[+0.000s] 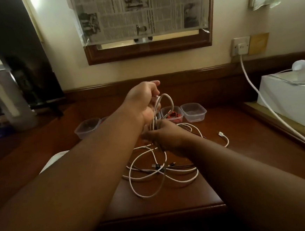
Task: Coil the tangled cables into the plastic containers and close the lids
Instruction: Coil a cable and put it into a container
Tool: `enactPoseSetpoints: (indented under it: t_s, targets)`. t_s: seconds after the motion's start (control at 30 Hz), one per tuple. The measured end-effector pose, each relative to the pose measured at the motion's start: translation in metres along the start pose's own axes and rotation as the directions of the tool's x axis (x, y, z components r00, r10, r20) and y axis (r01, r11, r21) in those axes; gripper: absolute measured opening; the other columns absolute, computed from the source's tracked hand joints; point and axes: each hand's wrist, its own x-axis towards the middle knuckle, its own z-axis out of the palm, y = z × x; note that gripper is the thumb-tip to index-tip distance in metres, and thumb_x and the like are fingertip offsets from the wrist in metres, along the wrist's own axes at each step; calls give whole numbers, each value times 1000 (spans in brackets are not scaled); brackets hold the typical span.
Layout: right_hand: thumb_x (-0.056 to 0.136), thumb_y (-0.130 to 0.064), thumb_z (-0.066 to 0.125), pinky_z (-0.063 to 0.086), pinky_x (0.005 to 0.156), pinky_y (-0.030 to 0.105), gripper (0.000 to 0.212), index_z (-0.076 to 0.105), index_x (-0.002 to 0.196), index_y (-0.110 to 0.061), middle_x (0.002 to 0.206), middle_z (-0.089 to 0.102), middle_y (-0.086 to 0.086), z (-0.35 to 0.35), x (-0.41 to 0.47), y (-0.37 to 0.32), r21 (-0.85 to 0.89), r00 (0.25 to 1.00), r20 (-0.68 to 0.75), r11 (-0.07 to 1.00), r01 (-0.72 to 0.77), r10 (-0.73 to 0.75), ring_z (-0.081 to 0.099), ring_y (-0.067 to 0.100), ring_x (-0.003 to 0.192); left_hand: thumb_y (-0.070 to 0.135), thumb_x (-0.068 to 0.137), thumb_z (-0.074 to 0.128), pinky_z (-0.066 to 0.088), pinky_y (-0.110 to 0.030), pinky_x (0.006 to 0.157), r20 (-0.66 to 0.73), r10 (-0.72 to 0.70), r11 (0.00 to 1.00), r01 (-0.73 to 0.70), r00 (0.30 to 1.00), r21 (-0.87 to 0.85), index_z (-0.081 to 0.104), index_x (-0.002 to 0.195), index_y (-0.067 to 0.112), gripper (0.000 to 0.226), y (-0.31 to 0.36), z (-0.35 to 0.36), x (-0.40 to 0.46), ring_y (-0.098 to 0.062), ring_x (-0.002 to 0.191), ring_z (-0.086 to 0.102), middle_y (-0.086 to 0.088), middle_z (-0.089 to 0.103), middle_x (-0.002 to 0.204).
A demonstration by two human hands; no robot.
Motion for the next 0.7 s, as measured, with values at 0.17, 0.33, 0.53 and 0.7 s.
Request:
enactPoseSetpoints:
  t_s: [0.17, 0.33, 0.53, 0.7]
  targets:
    - [102, -48, 39, 43, 67, 30, 42, 57, 85, -15, 66, 56, 1, -9, -5, -10, 158, 951, -305, 987, 5, 44, 51, 14, 63, 7, 93, 50, 40, -23, 57, -94, 348, 915, -316, 933, 251, 62, 94, 17, 15, 2, -8, -7, -9, 65, 48, 4, 53, 73]
    - [97, -54, 48, 51, 65, 35, 44, 55, 75, -17, 57, 49, -2, -28, -3, -15, 681, 833, -481, 715, 159, 273, 52, 17, 58, 52, 94, 53, 52, -39, 80, 128, 79, 934, -119, 989, 336, 58, 113, 16, 41, -60, -27, -26, -23, 90, 61, -9, 63, 101]
    - [99, -56, 43, 33, 42, 22, 48, 47, 68, -20, 53, 38, -5, -55, -8, -23, 784, 864, -422, 590, 194, 276, 33, 9, 40, 81, 71, 57, 44, -26, 58, 444, 50, 689, -353, 895, 633, 65, 62, 19, 63, -113, -77, -34, -12, 55, 54, 0, 59, 58]
    - [103, -50, 38, 30, 38, 23, 43, 47, 73, -20, 55, 35, -6, -70, -15, -11, 611, 871, -455, 777, 152, 187, 30, 8, 42, 77, 70, 57, 37, -18, 55, 484, -37, 557, -384, 874, 736, 61, 53, 33, 47, -100, -107, -16, -2, 53, 45, 9, 49, 53]
